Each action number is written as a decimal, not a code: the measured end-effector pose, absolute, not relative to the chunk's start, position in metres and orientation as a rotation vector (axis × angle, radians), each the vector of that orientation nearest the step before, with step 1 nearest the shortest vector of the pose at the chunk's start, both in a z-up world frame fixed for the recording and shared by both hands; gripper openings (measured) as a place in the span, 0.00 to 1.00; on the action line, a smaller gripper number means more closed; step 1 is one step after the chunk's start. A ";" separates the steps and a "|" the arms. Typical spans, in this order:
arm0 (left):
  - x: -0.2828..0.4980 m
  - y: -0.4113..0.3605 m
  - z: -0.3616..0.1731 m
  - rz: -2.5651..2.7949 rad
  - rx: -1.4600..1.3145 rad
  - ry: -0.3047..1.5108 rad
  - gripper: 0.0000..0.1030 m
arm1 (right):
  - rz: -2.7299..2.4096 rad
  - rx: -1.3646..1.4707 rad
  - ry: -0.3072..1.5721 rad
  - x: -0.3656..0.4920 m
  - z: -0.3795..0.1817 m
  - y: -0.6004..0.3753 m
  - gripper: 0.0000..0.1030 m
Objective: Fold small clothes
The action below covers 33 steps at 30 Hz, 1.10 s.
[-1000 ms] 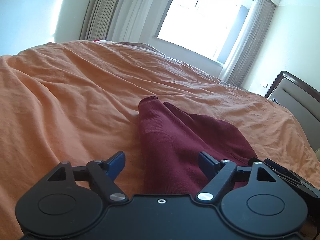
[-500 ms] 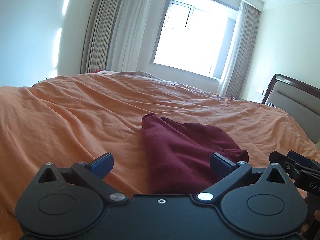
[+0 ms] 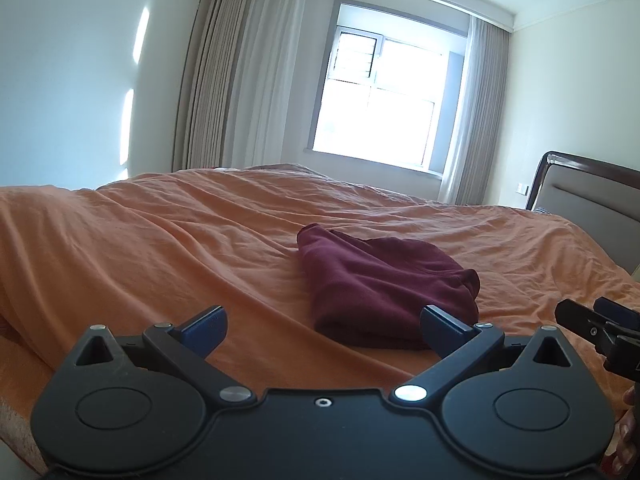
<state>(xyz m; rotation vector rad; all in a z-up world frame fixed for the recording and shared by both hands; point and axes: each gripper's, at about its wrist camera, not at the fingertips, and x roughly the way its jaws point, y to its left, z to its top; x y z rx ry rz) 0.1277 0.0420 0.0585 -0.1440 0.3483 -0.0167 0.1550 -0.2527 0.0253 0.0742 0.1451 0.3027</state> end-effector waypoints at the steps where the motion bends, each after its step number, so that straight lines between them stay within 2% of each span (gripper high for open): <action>1: 0.125 0.041 0.057 -0.015 -0.140 0.349 0.99 | 0.302 0.077 0.147 0.152 0.023 -0.253 1.00; 33: 0.115 0.042 0.034 0.003 -0.126 0.392 0.99 | 0.296 0.072 0.180 0.145 0.006 -0.252 1.00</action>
